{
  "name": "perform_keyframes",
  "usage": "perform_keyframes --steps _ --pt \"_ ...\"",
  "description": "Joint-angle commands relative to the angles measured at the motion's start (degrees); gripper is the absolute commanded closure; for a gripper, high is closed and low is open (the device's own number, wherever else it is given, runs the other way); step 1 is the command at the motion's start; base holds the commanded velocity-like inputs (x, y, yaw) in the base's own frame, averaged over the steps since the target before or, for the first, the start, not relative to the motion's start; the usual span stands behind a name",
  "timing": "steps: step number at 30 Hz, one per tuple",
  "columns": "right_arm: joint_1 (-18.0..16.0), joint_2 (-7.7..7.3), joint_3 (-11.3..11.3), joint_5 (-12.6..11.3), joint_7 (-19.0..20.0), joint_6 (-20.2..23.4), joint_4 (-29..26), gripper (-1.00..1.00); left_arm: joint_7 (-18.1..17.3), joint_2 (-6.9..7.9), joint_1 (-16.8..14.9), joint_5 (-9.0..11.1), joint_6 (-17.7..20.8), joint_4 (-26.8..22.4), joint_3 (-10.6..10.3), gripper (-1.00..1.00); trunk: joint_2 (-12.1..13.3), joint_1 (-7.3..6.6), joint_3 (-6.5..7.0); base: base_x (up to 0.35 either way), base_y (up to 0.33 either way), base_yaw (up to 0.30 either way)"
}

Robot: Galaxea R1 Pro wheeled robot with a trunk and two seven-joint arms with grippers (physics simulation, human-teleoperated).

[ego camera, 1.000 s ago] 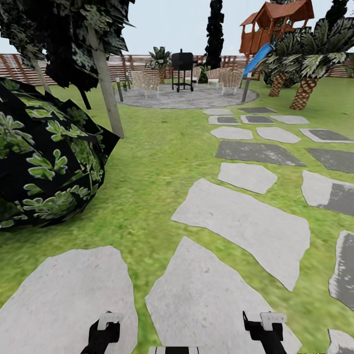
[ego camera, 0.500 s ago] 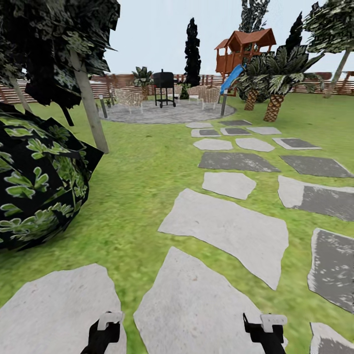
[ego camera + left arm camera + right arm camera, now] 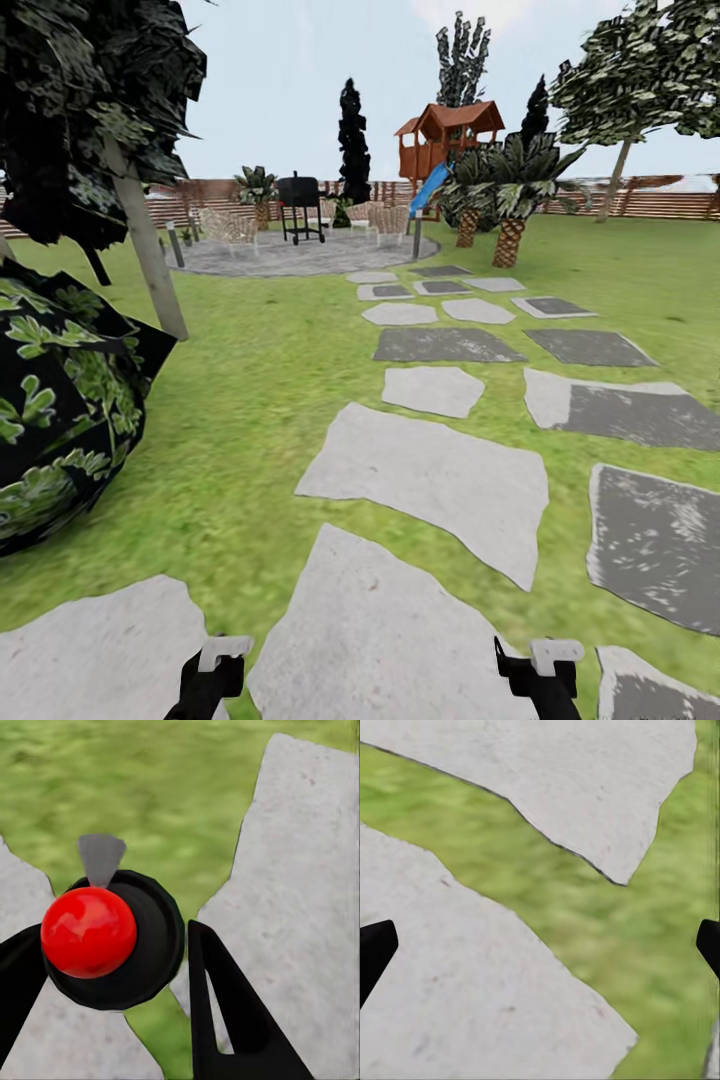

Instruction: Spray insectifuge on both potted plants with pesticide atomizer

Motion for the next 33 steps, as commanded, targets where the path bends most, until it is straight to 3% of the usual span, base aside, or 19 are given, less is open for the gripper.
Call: perform_keyframes --steps 1,23,33 --pt "-0.04 0.01 -0.03 0.13 -0.14 -0.17 0.06 -1.00 0.03 0.00 -0.02 0.08 -0.18 0.03 0.02 1.00 0.40 -0.24 0.18 0.000 0.000 -0.126" --pt "0.01 0.01 -0.03 0.13 -0.13 -0.17 0.06 -1.00 0.03 0.00 -0.03 0.08 -0.18 0.09 0.01 1.00 9.22 -5.07 4.19 0.000 0.000 -0.010" --pt "-0.05 0.01 -0.03 0.13 -0.09 -0.15 0.06 -1.00 0.05 -0.44 -0.03 0.08 -0.10 0.03 -0.07 1.00 9.22 -5.07 4.19 0.000 0.000 -0.128"
